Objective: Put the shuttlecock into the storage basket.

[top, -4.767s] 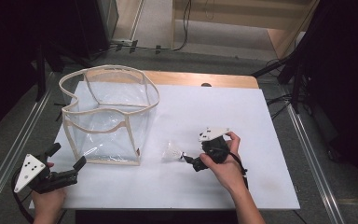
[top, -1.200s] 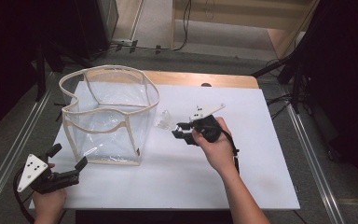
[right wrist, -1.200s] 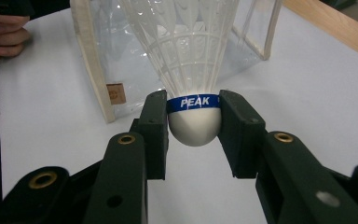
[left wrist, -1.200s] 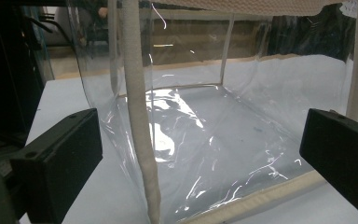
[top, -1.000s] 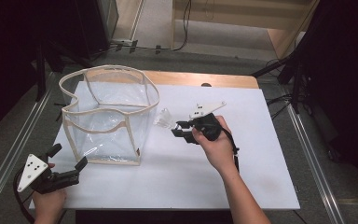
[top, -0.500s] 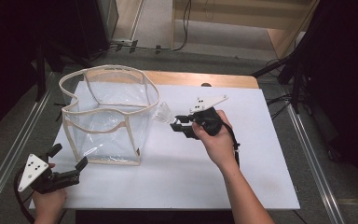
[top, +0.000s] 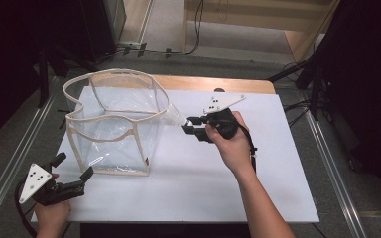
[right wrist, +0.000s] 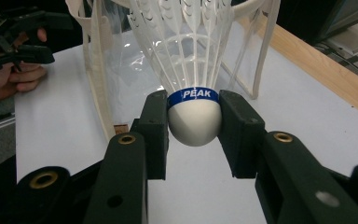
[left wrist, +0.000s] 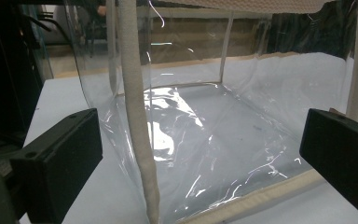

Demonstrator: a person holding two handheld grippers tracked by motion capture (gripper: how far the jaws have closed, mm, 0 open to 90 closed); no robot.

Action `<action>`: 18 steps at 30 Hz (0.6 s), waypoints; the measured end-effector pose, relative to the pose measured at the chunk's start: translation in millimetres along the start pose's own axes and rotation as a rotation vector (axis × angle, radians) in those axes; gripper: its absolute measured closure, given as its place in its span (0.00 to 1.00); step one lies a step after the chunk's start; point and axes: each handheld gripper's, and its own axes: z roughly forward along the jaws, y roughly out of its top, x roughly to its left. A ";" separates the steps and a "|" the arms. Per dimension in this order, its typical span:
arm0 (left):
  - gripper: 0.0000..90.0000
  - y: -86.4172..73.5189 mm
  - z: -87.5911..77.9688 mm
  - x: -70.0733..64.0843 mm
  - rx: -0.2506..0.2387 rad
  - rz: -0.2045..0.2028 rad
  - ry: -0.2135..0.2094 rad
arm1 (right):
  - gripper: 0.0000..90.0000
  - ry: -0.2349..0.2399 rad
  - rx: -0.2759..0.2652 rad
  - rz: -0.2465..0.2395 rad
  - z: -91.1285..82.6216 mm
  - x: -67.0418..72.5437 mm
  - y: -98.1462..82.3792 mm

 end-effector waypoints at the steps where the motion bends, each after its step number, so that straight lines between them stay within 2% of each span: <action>1: 0.00 0.0 0.0 0.0 0.000 0.000 -0.001 | 0.69 0.000 0.000 0.000 0.0 0.0 0.0; 5: 0.00 0.0 0.1 0.2 0.001 0.001 -0.001 | 0.69 0.002 -0.004 -0.017 -3.6 1.1 2.4; 18: 0.00 0.1 0.2 0.1 0.003 0.004 -0.002 | 0.69 -0.006 -0.036 -0.015 -13.8 -0.1 7.0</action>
